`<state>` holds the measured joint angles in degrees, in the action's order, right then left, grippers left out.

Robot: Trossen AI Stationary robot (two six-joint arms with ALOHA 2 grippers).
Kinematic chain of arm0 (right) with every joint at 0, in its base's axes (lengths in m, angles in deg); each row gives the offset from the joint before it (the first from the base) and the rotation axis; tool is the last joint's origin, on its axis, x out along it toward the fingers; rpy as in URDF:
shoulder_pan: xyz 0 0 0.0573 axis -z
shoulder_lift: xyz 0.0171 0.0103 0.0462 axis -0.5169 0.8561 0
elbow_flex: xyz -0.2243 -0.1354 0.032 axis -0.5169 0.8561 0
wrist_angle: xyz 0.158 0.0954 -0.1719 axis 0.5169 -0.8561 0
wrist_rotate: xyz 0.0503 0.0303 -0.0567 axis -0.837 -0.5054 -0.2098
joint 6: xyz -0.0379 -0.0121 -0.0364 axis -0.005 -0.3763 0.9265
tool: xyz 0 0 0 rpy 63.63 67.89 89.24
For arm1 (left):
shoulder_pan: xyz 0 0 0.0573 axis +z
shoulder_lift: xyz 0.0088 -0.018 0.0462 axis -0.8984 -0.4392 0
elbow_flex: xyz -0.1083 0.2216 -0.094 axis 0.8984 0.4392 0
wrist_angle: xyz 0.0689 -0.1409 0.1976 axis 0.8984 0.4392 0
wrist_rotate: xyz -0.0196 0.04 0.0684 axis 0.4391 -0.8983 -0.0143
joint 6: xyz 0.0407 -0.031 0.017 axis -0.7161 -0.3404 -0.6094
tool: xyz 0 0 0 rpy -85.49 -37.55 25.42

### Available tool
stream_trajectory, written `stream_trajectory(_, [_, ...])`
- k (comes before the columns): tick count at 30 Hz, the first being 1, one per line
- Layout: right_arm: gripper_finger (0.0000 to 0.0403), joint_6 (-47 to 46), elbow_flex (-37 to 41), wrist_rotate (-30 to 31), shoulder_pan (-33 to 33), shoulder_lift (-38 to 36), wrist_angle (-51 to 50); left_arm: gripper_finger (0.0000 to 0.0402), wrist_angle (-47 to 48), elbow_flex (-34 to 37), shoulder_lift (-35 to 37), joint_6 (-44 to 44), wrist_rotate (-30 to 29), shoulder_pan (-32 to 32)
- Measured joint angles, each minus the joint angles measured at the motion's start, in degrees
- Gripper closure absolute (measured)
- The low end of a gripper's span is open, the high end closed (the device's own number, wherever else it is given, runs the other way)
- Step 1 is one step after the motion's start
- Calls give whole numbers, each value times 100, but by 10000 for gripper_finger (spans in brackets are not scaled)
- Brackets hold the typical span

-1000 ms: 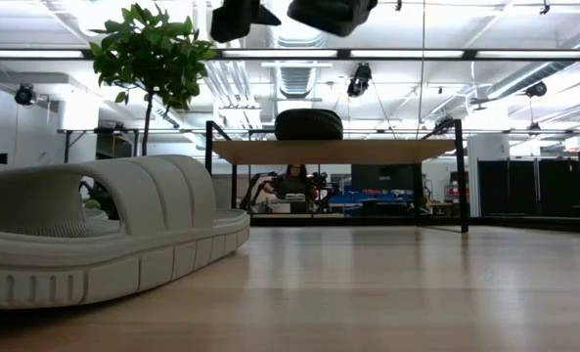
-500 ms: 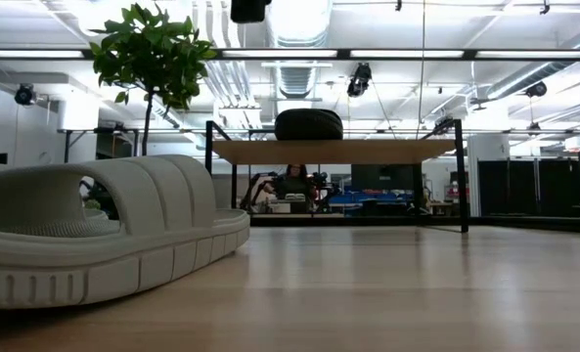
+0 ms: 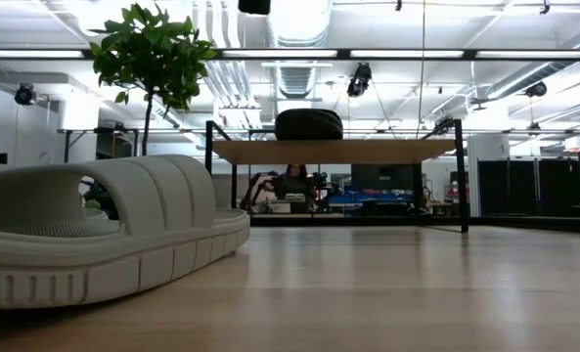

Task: Pick and place slides into the shelf
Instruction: Put the black slide on the shelf

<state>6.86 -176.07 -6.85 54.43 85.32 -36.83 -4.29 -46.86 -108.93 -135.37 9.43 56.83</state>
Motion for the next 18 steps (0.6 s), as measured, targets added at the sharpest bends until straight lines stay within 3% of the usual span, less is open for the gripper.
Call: stream_trajectory(18, [390, -81, -491, -195, 11, 442, 123, 111, 19, 37, 0, 42, 26, 79])
